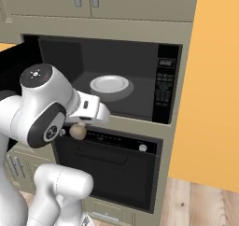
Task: Pick the mushroom from the counter and place it in the microwave. Then turn on the microwave.
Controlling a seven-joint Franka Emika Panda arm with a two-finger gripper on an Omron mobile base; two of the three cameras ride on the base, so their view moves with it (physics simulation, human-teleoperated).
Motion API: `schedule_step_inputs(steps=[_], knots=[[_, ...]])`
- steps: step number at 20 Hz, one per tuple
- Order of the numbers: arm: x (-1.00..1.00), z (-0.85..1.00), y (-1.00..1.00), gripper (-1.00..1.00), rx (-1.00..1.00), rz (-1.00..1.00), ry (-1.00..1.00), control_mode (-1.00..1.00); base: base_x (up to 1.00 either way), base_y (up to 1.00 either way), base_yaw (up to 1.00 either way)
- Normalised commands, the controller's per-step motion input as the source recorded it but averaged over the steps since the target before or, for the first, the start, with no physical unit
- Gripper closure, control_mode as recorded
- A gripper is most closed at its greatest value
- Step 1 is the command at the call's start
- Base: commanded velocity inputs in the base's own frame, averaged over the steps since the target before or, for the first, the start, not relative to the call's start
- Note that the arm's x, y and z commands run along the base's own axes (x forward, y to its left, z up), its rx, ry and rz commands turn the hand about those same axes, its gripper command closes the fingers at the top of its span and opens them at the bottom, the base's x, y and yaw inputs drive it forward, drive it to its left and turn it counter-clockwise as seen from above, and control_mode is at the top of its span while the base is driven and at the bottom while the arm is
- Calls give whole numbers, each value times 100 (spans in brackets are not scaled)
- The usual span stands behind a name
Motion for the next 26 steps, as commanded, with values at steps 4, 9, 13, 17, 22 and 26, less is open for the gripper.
schedule_step_inputs(steps=[4, 9, 13, 17, 22, 26], knots=[[21, 7, 0, 100, 1, 11, 0, -100, 0, 0, 0], [18, 4, 13, 100, 0, 9, -11, -100, 0, 0, 0], [14, 2, 16, 100, 0, 4, -22, -100, 0, 0, 0], [17, 5, 15, 100, 2, 1, -22, -100, 0, 0, 0], [29, 9, 5, 100, 7, 0, -9, -100, 0, 0, 0], [36, 11, 9, 100, 6, 0, -1, -100, 0, 0, 0]])
